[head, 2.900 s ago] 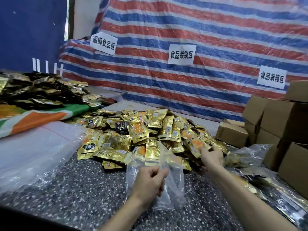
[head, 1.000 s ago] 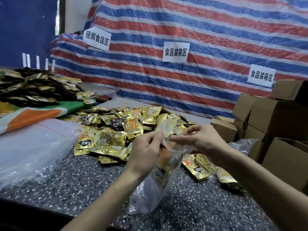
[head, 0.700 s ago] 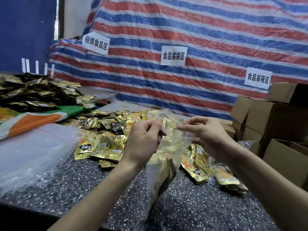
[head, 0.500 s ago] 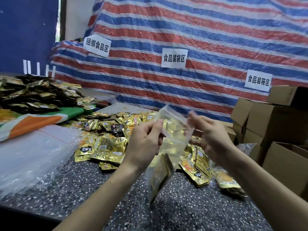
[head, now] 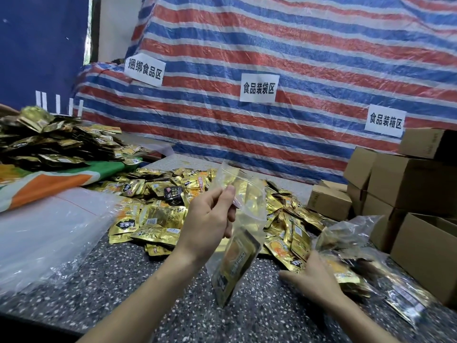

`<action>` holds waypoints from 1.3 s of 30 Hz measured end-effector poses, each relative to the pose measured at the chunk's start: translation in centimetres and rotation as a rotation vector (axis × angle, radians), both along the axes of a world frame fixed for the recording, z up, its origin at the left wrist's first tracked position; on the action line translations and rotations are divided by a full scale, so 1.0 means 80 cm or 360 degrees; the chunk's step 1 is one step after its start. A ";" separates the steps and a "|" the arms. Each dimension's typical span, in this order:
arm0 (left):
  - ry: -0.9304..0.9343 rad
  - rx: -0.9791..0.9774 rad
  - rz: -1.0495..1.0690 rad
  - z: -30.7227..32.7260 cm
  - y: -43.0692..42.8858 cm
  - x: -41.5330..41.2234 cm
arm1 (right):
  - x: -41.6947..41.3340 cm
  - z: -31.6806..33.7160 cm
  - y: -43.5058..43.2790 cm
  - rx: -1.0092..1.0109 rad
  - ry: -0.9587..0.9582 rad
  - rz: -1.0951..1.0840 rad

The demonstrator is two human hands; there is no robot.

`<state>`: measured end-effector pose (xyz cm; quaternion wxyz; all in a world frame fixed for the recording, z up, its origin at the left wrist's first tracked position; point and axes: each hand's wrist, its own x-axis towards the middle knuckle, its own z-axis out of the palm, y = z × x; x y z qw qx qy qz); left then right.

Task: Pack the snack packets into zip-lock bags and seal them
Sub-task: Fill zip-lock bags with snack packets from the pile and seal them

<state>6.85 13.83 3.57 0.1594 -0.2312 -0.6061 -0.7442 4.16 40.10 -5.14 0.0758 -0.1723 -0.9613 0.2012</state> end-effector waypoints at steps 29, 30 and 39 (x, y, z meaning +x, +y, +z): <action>-0.0089 0.0030 -0.0076 0.000 0.011 0.014 | 0.083 0.194 -0.035 -0.2119 0.0777 0.0288; -0.0086 0.0019 -0.0075 0.000 0.012 0.014 | 0.090 0.204 -0.040 -0.2154 0.0842 0.0363; -0.0004 -0.0023 -0.0099 0.001 0.021 0.023 | 0.118 0.215 -0.078 -0.0995 0.1176 0.0623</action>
